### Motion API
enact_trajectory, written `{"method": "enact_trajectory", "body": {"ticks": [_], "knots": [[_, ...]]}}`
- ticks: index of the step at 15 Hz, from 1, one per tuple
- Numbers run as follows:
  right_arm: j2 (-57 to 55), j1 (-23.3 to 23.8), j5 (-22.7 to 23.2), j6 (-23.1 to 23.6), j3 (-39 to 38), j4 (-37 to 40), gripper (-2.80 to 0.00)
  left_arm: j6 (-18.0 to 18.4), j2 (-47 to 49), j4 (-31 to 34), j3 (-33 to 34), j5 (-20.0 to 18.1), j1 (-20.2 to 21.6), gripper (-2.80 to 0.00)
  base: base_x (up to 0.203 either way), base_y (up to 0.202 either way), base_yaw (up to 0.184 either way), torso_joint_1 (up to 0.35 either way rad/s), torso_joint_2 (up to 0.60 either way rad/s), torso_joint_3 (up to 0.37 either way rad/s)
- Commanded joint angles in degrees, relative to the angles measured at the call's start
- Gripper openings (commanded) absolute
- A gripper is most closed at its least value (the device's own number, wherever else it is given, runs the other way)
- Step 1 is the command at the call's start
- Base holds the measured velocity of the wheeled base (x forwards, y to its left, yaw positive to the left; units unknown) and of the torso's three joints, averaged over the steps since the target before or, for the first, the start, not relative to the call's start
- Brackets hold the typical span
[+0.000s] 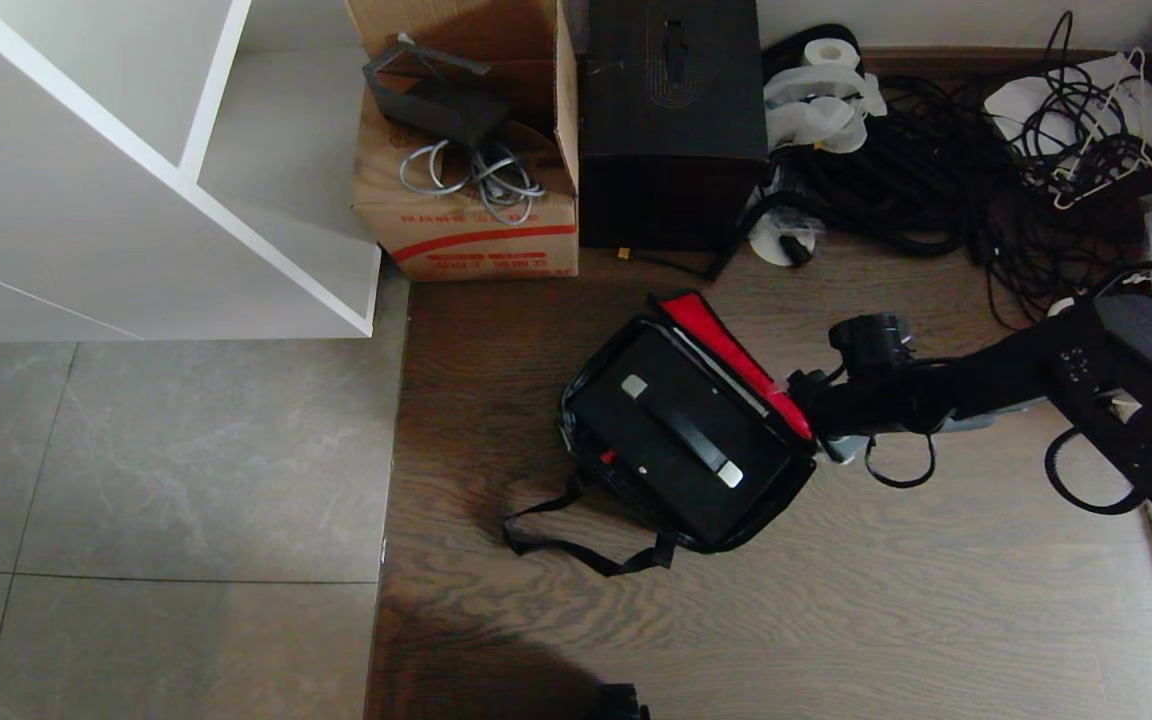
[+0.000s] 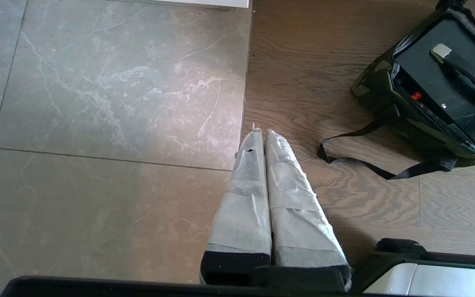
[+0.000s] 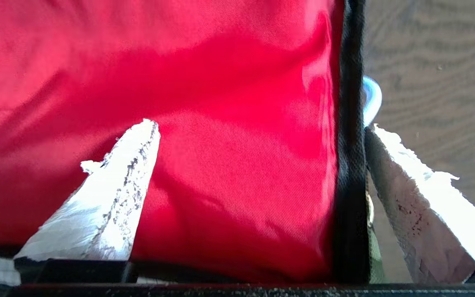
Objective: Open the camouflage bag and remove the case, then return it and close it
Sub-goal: Close the top of the storage box
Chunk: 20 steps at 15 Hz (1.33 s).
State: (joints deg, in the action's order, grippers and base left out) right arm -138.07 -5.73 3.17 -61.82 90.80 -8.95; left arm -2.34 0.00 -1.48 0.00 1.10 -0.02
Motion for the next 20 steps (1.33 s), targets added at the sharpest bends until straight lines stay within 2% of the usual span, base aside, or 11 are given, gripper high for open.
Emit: {"method": "enact_trajectory", "body": {"ticks": [1,10,11,15,20], "knots": [[-1.24,0.02,0.06,-0.32,1.23,0.1,0.0,-0.04,0.0,-0.02,0.53,0.05,0.02,-2.8,0.0,0.0,0.0,0.0,0.0,0.0],[-3.76,0.46,-0.18,-0.14,5.29,-0.16,0.0,-0.04,0.0,-0.02,0.44,0.05,0.02,-2.8,0.0,0.0,0.0,0.0,0.0,0.0],[-3.7,0.46,-0.46,0.08,5.36,-0.35,-2.8,-0.04,0.0,-0.02,0.52,0.04,0.0,-2.8,0.0,0.0,0.0,0.0,0.0,0.0],[-3.0,0.46,-2.1,6.38,5.08,0.24,-2.8,-0.04,0.0,-0.02,0.46,0.05,0.02,-2.8,0.0,0.0,0.0,0.0,0.0,0.0],[0.58,0.46,-4.78,8.3,2.1,-0.21,-2.8,-0.04,0.0,-0.02,0.44,0.05,0.02,-2.8,0.0,0.0,0.0,0.0,0.0,0.0]]}}
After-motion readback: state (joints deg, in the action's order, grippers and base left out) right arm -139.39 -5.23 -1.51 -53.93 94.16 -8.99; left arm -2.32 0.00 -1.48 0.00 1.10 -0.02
